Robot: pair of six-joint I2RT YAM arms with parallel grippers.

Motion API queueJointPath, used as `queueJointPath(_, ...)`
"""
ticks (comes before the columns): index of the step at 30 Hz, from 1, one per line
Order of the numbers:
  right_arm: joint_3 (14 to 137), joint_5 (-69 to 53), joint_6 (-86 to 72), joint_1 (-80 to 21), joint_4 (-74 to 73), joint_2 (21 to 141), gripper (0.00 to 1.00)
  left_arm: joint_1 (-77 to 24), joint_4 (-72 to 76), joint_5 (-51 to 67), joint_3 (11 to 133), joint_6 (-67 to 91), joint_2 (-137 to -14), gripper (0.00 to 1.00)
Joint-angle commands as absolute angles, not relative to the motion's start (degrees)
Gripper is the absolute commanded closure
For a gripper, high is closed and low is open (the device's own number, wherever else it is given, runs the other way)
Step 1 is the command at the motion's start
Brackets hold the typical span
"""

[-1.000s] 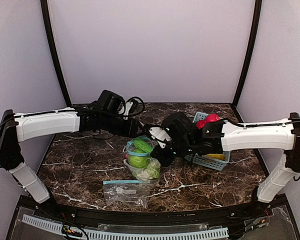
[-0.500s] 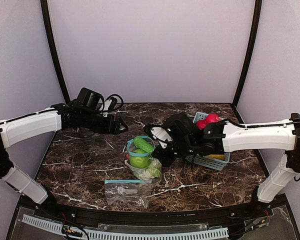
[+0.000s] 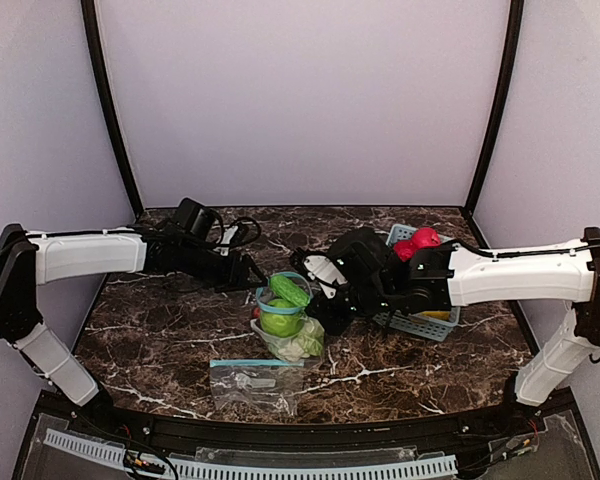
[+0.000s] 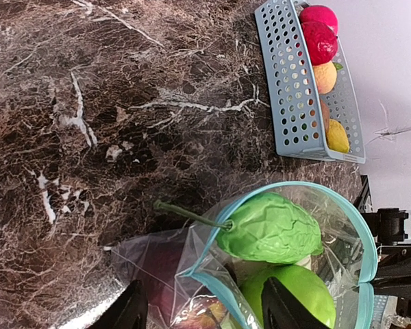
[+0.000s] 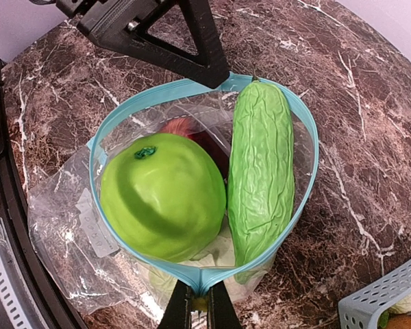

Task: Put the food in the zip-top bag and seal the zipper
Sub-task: Pass from the right arm to the left

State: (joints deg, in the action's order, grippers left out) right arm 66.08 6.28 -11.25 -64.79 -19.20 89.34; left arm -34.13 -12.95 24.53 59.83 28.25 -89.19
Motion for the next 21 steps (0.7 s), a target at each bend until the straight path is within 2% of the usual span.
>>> queueJointPath(1,65.39,7.44,-11.6,-65.28,-16.7,87.49,1.0,-34.19,-9.36,28.26,58.81,30.5,-89.88,0.46)
queueJointPath(10,65.22,8.08,-11.6,-65.39,-16.74,87.52,1.0,-34.28,-7.91,31.94,58.39,31.62,-91.51,0.57)
queueJointPath(14,65.27,8.29,-11.65,-65.39,-16.88,87.62,1.0,-34.34,-7.39,32.79,57.74,32.12,-91.49,0.69)
queueJointPath(18,65.47,8.74,-11.69,-65.37,-17.07,87.39,1.0,-34.43,-6.17,33.26,57.25,32.35,-90.86,0.87)
queueJointPath(21,65.3,9.25,-11.96,-65.37,-17.28,86.87,0.98,-34.46,-4.18,33.8,56.67,32.5,-90.04,0.94)
